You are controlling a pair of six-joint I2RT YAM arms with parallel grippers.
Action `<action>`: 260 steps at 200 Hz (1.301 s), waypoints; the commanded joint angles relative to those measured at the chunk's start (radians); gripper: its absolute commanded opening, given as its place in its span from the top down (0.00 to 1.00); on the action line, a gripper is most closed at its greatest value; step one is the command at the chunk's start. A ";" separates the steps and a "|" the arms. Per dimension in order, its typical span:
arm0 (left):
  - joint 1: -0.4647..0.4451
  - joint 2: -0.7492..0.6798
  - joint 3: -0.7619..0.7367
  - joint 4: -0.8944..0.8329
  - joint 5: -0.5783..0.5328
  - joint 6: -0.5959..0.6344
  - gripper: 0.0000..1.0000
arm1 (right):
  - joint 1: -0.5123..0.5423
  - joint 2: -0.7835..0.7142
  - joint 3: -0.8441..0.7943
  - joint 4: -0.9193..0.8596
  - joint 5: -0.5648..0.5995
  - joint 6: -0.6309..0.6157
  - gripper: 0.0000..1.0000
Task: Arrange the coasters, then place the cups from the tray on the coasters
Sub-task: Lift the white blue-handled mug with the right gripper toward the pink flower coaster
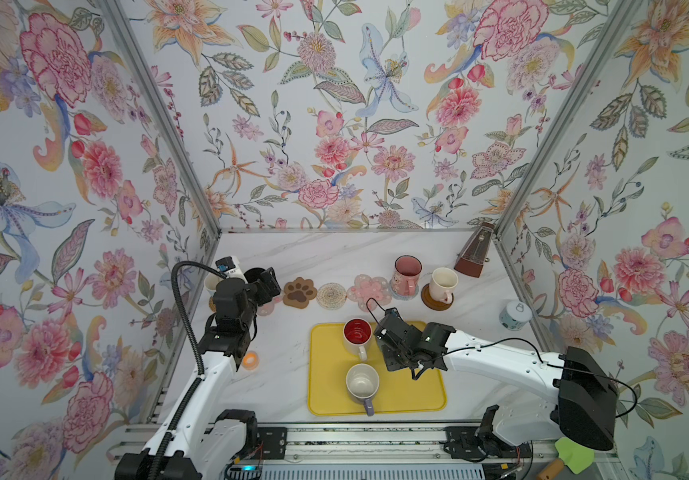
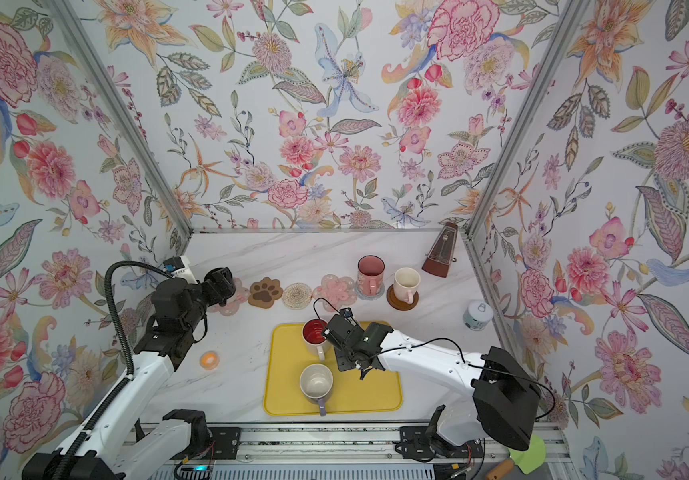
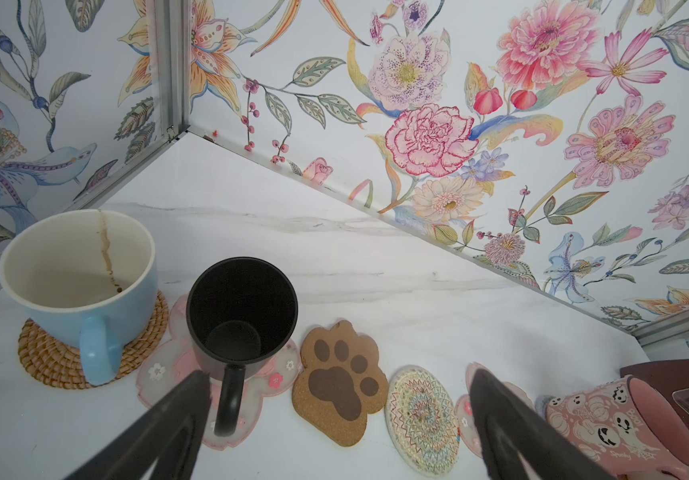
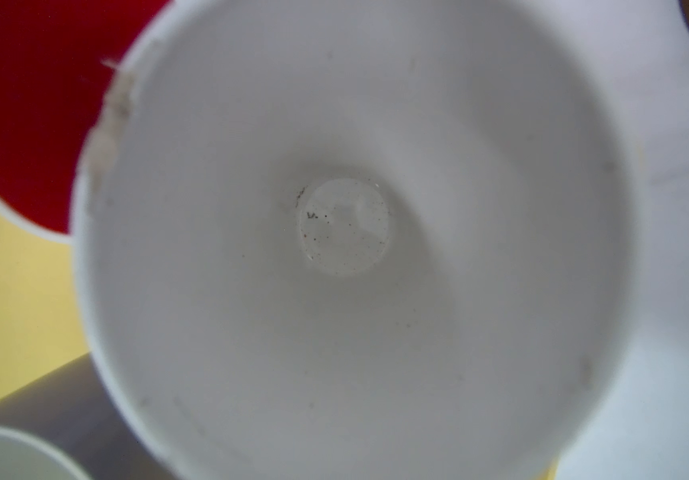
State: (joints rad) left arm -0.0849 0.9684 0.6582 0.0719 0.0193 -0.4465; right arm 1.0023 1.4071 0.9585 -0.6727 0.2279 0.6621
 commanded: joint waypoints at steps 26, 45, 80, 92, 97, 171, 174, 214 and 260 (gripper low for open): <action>0.007 -0.038 -0.030 -0.030 -0.039 -0.017 0.01 | -0.088 0.006 0.133 -0.011 0.061 -0.094 1.00; 0.007 -0.059 -0.040 -0.041 -0.052 -0.021 0.01 | -0.128 0.040 0.172 0.035 0.060 -0.130 1.00; 0.008 -0.092 -0.061 -0.061 -0.065 -0.034 0.01 | -0.207 0.127 0.243 0.129 0.030 -0.172 1.00; 0.007 -0.101 -0.064 -0.072 -0.073 -0.034 0.01 | -0.229 0.162 0.269 0.153 0.018 -0.184 1.00; 0.007 -0.105 -0.065 -0.077 -0.077 -0.032 0.01 | -0.237 0.175 0.279 0.163 0.011 -0.190 1.00; 0.007 -0.150 -0.092 -0.104 -0.104 -0.050 0.01 | -0.301 0.362 0.392 0.279 -0.045 -0.273 1.00; 0.007 -0.150 -0.092 -0.103 -0.104 -0.050 0.01 | -0.304 0.371 0.397 0.281 -0.048 -0.276 1.00; 0.008 -0.152 -0.089 -0.118 -0.108 -0.052 0.01 | -0.318 0.451 0.467 0.295 -0.055 -0.308 1.00; 0.008 -0.156 -0.088 -0.126 -0.114 -0.046 0.01 | -0.317 0.499 0.490 0.300 -0.068 -0.308 1.00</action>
State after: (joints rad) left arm -0.0849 0.8234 0.5777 -0.0330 -0.0681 -0.4889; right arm 0.6865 1.9007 1.4055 -0.4248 0.1627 0.3717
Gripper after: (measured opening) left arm 0.989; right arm 0.155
